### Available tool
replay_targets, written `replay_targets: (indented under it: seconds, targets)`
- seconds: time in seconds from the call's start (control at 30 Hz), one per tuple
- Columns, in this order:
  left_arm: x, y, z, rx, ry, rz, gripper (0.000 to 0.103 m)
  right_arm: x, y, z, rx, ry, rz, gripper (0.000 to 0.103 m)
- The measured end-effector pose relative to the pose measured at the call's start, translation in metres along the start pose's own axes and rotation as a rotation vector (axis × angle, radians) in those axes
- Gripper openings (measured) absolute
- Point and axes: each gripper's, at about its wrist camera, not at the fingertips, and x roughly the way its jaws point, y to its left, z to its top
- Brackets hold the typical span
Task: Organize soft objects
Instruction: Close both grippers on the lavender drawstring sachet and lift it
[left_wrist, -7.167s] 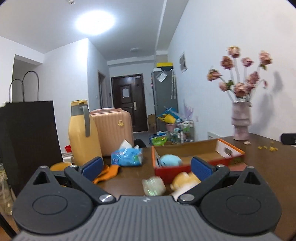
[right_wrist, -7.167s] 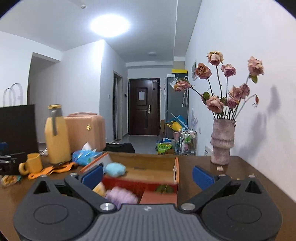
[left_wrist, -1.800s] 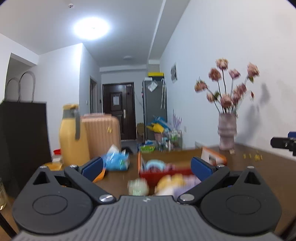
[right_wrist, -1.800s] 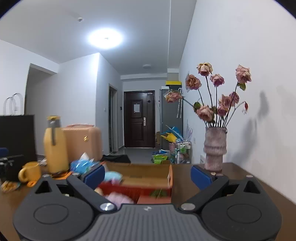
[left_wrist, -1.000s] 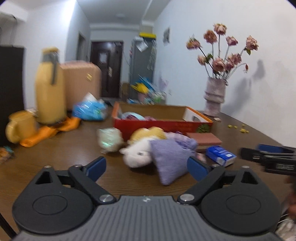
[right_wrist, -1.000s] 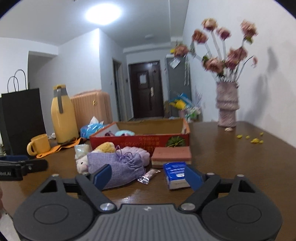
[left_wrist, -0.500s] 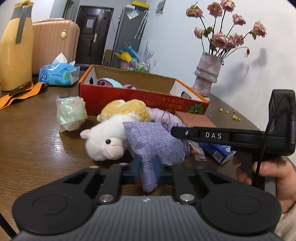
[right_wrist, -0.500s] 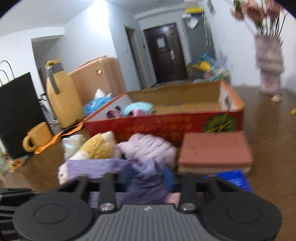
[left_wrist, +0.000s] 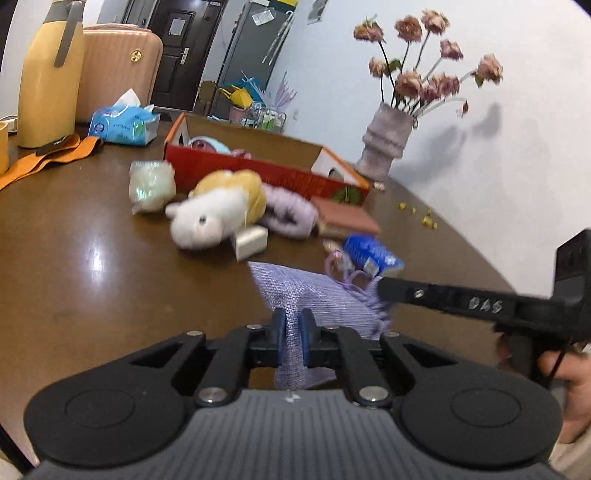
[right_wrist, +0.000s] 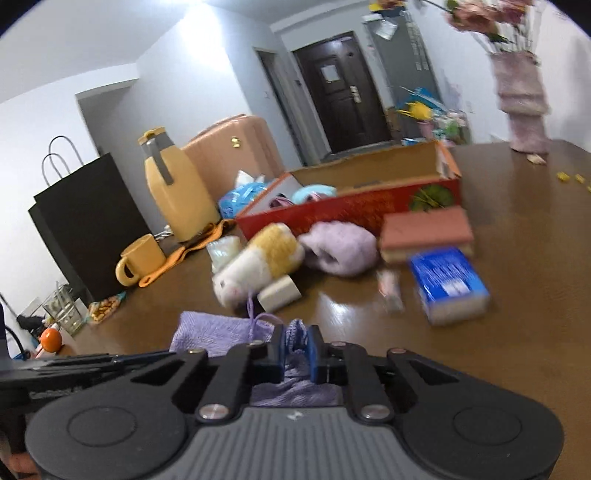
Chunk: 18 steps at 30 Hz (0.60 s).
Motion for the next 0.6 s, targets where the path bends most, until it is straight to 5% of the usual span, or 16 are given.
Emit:
replay_targets:
  seconds: [0.1, 0.17, 0.27, 0.3, 0.4, 0.5, 0.6]
  targets:
    - [0.004, 0.001, -0.008, -0.028, 0.018, 0.026, 0.025, -0.005, -0.006, -0.015, 0.024, -0.01, -0.063, 0.017]
    - [-0.002, 0.001, -0.01, -0.033, -0.005, 0.0, 0.047, -0.012, -0.003, -0.022, -0.01, -0.046, -0.09, 0.02]
    - [-0.011, -0.002, -0.013, -0.005, -0.034, -0.039, 0.06, -0.021, 0.003, -0.03, -0.068, -0.095, -0.069, 0.038]
    - [-0.011, -0.002, -0.015, 0.006, -0.036, -0.052, 0.061, -0.02, 0.005, -0.033, -0.077, -0.09, -0.061, 0.047]
    - [0.002, -0.002, -0.021, 0.015, -0.005, -0.043, 0.059, -0.008, 0.004, -0.039, -0.081, -0.069, -0.071, 0.046]
    - [0.016, -0.001, -0.024, 0.018, 0.033, -0.03, 0.028, 0.006, -0.001, -0.044, -0.065, -0.038, -0.107, 0.037]
    - [0.018, 0.003, -0.025, 0.012, 0.036, -0.051, 0.016, 0.011, -0.007, -0.046, -0.035, -0.018, -0.066, 0.029]
